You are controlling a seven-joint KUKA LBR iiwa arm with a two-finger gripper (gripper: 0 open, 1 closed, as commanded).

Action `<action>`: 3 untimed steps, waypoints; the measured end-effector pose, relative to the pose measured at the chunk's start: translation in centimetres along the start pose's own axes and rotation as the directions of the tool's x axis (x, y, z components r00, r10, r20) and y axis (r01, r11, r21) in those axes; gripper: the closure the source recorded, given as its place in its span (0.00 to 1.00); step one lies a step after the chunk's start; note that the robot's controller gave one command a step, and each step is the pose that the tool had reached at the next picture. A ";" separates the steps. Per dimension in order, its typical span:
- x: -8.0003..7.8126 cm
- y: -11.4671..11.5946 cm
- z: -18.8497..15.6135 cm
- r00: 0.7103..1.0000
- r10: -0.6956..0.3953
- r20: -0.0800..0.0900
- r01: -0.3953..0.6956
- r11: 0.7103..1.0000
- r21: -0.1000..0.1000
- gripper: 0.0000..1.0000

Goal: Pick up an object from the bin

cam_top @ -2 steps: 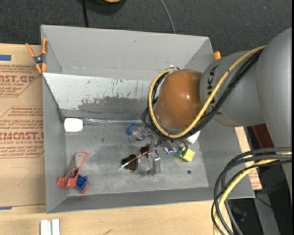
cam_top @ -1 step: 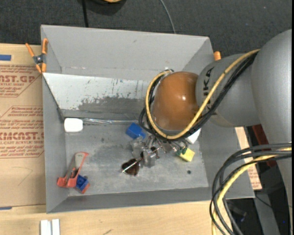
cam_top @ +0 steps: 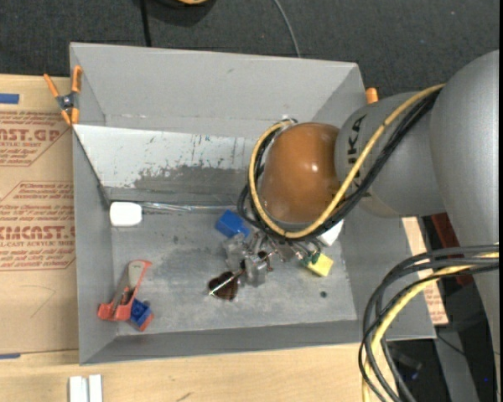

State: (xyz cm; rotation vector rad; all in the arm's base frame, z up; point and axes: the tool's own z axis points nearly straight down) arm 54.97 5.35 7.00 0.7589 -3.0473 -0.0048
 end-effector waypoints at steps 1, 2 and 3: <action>0.0 0.0 -0.1 1.000 0.000 0.001 0.000 1.000 0.000 1.00; 0.0 0.0 -0.5 1.000 0.000 -0.001 0.000 1.000 0.000 1.00; 0.2 0.1 -1.4 1.000 0.000 -0.006 0.000 1.000 -0.003 1.00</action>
Offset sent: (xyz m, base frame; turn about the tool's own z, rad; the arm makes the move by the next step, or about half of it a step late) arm -0.0001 0.0000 0.0194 0.0000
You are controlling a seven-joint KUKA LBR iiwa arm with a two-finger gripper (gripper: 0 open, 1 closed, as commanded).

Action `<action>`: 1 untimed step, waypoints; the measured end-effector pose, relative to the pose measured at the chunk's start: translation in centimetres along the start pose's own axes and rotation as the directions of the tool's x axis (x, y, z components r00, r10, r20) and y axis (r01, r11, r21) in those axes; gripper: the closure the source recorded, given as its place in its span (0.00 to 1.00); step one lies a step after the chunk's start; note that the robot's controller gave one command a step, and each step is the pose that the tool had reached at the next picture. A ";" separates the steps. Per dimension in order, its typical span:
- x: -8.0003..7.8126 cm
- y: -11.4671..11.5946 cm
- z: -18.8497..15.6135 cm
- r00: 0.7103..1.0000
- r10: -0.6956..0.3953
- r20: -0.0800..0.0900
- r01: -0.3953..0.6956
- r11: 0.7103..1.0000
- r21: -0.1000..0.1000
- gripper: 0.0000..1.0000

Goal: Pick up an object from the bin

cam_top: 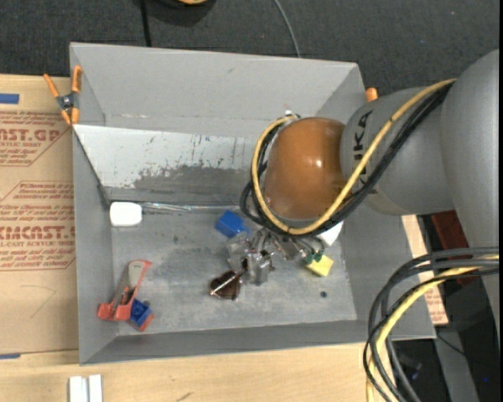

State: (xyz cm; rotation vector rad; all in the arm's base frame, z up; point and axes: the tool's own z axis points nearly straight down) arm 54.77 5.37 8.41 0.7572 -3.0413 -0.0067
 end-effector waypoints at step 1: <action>0.0 0.0 -2.0 1.000 0.000 0.000 0.000 1.000 0.000 1.00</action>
Offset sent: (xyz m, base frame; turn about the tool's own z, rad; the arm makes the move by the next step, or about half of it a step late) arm -0.0001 0.0001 0.0645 0.0000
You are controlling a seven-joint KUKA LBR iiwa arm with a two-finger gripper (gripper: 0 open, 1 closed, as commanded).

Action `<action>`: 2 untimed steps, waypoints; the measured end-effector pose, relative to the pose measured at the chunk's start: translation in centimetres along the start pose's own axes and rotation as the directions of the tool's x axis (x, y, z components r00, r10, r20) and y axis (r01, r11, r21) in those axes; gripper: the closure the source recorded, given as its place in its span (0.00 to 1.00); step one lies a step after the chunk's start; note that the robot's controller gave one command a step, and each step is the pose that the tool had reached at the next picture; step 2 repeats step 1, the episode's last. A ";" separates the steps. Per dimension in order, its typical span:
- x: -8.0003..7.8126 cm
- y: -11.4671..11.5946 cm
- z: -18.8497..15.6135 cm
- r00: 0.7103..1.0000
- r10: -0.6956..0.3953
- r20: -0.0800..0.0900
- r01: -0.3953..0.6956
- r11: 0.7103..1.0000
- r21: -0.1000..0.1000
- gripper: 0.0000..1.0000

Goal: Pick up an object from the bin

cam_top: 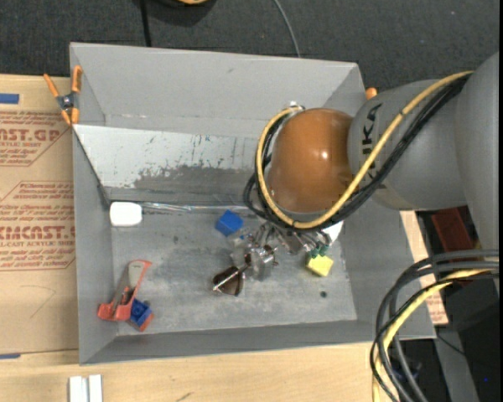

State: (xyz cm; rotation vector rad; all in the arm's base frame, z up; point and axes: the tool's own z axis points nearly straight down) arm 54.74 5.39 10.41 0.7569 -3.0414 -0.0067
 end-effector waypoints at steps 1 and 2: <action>-0.2 0.0 -1.7 1.000 0.000 0.005 0.000 1.000 0.002 1.00; -0.2 0.0 -1.7 1.000 0.000 0.005 0.000 1.000 0.002 1.00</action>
Offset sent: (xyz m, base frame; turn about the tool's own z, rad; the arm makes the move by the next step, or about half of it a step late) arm 0.0000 0.0000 0.0292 0.0000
